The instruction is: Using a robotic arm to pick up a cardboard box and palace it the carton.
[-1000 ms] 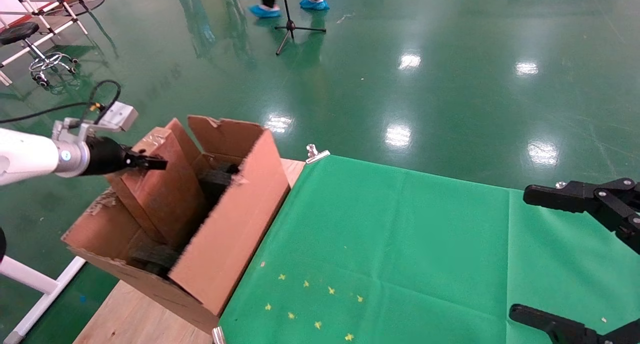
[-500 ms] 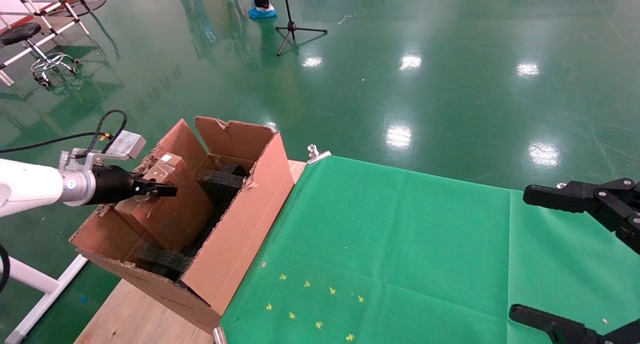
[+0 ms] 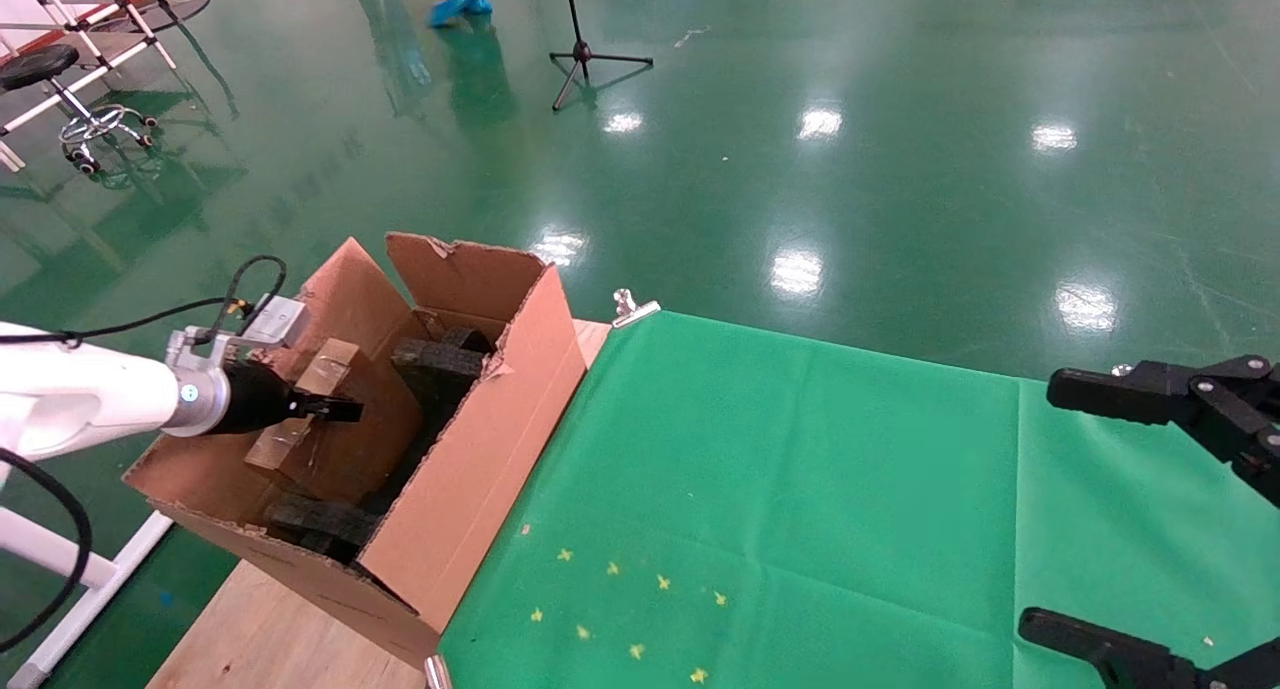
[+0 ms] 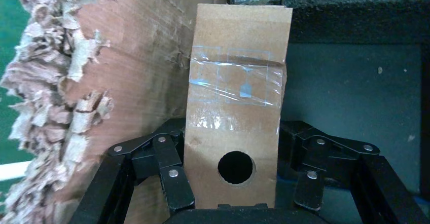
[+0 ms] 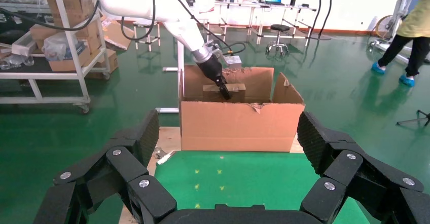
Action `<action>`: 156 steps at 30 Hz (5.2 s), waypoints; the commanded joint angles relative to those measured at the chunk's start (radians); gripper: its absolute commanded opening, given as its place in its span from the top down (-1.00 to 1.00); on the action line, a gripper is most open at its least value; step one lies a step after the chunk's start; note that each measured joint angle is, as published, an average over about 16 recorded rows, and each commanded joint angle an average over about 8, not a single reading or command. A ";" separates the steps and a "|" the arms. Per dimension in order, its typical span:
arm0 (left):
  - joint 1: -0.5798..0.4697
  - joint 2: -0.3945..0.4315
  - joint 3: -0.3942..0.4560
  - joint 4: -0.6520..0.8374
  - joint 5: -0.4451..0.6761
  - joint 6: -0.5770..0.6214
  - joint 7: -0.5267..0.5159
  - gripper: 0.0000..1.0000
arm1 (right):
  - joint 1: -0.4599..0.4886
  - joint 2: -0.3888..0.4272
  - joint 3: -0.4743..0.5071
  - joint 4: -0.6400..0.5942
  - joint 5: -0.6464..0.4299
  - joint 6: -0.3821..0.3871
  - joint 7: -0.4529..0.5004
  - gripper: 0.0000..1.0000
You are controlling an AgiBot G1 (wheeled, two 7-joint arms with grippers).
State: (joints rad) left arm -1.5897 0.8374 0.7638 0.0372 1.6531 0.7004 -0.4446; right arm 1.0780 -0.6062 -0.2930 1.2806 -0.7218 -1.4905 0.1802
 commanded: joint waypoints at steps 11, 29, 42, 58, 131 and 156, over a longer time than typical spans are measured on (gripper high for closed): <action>0.021 0.018 0.005 -0.002 0.006 -0.039 -0.023 -1.00 | 0.000 0.000 -0.001 0.000 0.000 0.001 0.000 -1.00; -0.015 -0.009 -0.003 -0.053 -0.004 -0.004 0.018 -1.00 | 0.000 0.000 -0.001 -0.001 0.000 0.000 -0.001 -1.00; -0.069 -0.126 -0.034 -0.314 -0.061 0.216 0.053 -1.00 | 0.001 0.000 -0.002 -0.001 0.001 0.000 -0.001 -1.00; -0.024 -0.199 -0.078 -0.592 -0.165 0.408 0.056 -1.00 | 0.001 0.001 -0.002 -0.002 0.002 0.001 -0.001 -1.00; 0.523 -0.227 -0.490 -1.332 -0.935 0.801 0.259 -1.00 | 0.001 0.002 -0.005 -0.002 0.004 0.002 -0.003 -1.00; 0.516 -0.226 -0.485 -1.321 -0.923 0.795 0.257 -1.00 | 0.001 0.002 -0.005 -0.002 0.004 0.002 -0.003 -1.00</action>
State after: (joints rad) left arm -1.0740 0.6111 0.2793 -1.2840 0.7302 1.4955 -0.1878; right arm 1.0793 -0.6044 -0.2981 1.2781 -0.7177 -1.4885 0.1772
